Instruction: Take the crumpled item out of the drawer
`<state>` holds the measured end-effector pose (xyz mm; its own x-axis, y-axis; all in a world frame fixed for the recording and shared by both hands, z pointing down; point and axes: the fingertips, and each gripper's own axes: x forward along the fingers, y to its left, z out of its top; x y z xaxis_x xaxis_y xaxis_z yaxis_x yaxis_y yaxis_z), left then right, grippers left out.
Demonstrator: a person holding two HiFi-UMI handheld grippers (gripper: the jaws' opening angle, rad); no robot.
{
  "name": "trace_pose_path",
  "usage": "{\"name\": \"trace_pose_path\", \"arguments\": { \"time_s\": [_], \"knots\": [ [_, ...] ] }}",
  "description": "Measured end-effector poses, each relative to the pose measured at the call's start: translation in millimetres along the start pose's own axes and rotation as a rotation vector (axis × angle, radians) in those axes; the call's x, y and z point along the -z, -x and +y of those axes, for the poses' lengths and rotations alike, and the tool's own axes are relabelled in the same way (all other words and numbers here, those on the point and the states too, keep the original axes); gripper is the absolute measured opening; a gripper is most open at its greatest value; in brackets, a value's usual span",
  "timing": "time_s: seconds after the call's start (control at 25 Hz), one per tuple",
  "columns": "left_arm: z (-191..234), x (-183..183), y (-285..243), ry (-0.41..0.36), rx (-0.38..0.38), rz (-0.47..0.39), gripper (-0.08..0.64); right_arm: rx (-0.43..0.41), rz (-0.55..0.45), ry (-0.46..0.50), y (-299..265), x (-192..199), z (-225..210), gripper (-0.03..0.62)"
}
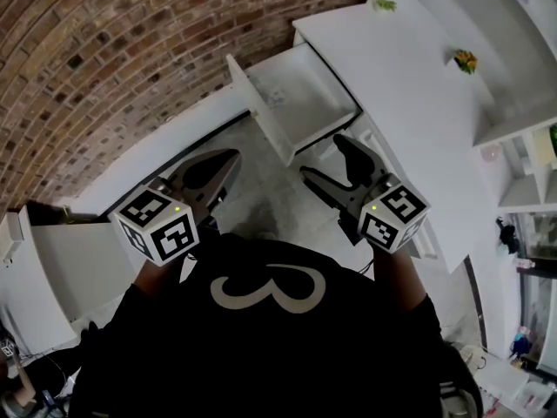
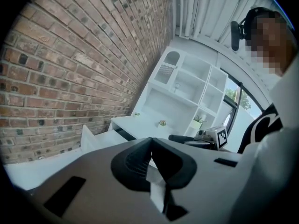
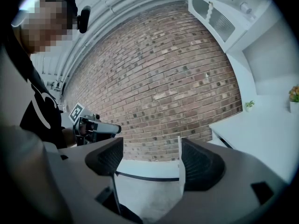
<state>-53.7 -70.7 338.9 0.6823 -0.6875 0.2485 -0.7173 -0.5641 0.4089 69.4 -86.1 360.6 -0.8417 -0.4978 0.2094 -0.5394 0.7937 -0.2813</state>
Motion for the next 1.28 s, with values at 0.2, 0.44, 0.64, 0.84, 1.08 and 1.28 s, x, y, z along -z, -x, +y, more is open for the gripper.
{"name": "trace_pose_path", "arguments": {
  "time_s": [0.2,0.44,0.64,0.84,1.08,1.28],
  "knots": [
    [6,-1,-4,0.006,0.002,-0.007,0.003,0.003,0.021,0.007,-8,1,-8,0.373],
    [23,-8,-17,0.002,0.018,0.004,0.003,0.027,0.03,0.007,-26,-4,-22,0.371],
    [47,-17,-34,0.004,0.041,0.026,0.003,0.053,0.05,0.002,-50,-6,-42,0.37],
    [79,-24,-53,0.032,0.054,0.061,0.003,0.075,0.073,-0.032,-83,-6,-65,0.368],
    [118,-32,-80,0.06,0.068,0.096,0.003,0.106,0.113,-0.074,-124,0,-101,0.362],
    [152,-36,-103,0.084,0.072,0.134,0.003,0.14,0.164,-0.113,-157,16,-138,0.357]
  ]
}}
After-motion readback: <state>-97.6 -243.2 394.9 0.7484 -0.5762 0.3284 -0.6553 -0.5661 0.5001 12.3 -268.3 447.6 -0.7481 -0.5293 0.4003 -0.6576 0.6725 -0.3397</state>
